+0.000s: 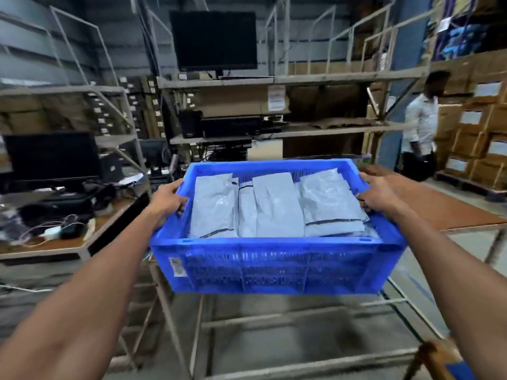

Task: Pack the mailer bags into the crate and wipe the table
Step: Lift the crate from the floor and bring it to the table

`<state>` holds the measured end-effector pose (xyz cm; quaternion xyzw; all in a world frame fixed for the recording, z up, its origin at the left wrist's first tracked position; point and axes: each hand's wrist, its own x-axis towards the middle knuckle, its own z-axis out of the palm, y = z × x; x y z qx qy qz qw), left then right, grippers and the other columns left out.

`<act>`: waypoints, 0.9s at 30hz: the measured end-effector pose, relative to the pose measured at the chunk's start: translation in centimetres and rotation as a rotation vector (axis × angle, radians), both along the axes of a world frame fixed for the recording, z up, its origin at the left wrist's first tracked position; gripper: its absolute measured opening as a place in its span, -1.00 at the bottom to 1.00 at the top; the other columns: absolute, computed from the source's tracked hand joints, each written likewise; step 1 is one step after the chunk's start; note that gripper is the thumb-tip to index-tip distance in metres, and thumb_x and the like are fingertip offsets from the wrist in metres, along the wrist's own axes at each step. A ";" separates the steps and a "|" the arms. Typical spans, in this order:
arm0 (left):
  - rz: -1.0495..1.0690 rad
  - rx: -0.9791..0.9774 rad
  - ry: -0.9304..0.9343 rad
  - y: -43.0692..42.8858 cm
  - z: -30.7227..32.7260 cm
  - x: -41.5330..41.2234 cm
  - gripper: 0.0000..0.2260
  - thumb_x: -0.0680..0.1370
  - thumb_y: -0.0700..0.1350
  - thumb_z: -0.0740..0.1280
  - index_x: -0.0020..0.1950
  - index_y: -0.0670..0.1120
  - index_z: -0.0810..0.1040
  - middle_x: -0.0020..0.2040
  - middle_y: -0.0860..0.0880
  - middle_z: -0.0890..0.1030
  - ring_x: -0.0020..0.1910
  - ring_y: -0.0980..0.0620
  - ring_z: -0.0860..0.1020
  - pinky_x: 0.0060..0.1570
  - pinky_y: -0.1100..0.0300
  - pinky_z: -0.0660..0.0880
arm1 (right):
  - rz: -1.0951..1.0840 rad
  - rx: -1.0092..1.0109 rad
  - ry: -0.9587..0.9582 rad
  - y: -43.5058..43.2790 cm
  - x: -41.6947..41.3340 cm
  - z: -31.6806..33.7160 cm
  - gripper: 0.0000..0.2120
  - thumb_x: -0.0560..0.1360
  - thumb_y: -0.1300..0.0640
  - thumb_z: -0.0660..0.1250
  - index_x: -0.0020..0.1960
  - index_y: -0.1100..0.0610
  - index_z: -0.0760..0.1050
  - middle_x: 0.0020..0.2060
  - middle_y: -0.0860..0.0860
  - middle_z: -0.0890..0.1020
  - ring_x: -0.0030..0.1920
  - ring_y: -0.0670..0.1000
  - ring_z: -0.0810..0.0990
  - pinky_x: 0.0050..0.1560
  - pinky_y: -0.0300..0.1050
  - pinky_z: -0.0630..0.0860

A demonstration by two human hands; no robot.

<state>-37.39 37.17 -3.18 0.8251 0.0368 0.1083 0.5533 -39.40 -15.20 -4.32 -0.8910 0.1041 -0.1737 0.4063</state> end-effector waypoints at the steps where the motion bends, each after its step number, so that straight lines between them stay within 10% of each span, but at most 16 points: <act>1: 0.017 0.014 0.001 2.0 -0.2 0.4 -0.38 0.50 -0.51 0.18 0.52 -0.13 0.30 -0.18 -0.22 0.52 -0.46 -0.04 0.37 -0.60 0.27 0.37 | 0.015 0.002 0.015 1.8 2.1 -0.7 -0.28 0.26 0.20 0.31 0.42 0.05 0.34 -0.15 0.21 0.61 -0.27 0.11 0.54 -0.25 0.04 0.57; 27: 0.172 0.105 0.216 14.4 -8.4 26.4 -0.35 0.48 -0.48 0.26 0.53 -0.09 0.30 -0.26 -0.22 0.54 -0.44 -0.04 0.39 -0.46 0.14 0.46 | 0.065 -0.058 0.166 17.3 30.5 -7.2 -0.34 0.43 0.40 0.23 0.50 0.07 0.31 -0.30 0.09 0.56 -0.65 -0.15 0.46 -0.51 -0.27 0.44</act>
